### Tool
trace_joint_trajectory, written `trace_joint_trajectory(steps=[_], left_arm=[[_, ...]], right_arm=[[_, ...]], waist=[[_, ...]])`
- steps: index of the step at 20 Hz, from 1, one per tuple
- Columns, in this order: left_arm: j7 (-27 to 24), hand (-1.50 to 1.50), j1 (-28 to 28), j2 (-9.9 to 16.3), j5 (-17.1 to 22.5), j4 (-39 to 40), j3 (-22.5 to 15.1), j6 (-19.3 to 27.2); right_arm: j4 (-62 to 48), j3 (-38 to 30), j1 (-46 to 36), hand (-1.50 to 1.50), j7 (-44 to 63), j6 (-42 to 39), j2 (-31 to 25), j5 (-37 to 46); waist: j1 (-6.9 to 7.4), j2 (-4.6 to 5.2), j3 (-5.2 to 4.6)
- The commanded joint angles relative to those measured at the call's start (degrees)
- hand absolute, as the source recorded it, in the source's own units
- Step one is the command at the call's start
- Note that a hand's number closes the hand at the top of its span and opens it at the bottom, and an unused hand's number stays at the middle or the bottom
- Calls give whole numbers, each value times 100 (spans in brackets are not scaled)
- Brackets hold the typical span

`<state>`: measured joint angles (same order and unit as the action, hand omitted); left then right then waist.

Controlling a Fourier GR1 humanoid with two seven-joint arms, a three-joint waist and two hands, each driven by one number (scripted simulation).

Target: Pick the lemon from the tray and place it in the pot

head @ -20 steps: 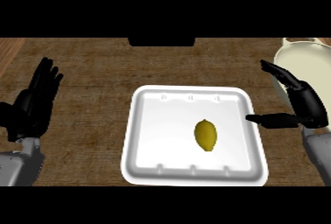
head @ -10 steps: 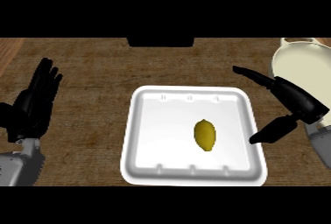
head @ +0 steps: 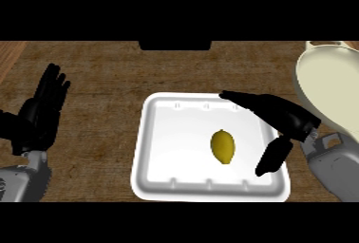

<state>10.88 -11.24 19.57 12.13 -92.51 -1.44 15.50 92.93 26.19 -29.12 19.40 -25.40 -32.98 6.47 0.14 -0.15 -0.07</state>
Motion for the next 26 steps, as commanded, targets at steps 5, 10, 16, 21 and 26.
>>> trace_joint_trajectory(steps=[5, 10, 16, 21, 26], left_arm=[[244, 0, 180, -27, -104, -430, 238, -189], [-25, 0, 71, -343, -336, -41, 151, -208], [284, 0, -85, -155, -250, -106, 530, -487], [90, 0, -67, -503, -527, -13, 496, -400], [480, 0, -141, -453, -458, -191, 573, -586]], right_arm=[[-113, 94, 400, -150, 275, -101, 888, 872], [-46, 9, 595, -150, 521, -379, 947, 1281], [-288, 53, 658, -150, 611, -292, 1498, 1988], [-278, -348, 624, -150, 424, -689, 1778, 2197], [-745, -128, 962, -150, -71, -271, 1918, 2931]], waist=[[13, 12, 8], [-6, 16, 7], [-5, 17, 7], [-4, 13, 7], [-1, 15, 8]])
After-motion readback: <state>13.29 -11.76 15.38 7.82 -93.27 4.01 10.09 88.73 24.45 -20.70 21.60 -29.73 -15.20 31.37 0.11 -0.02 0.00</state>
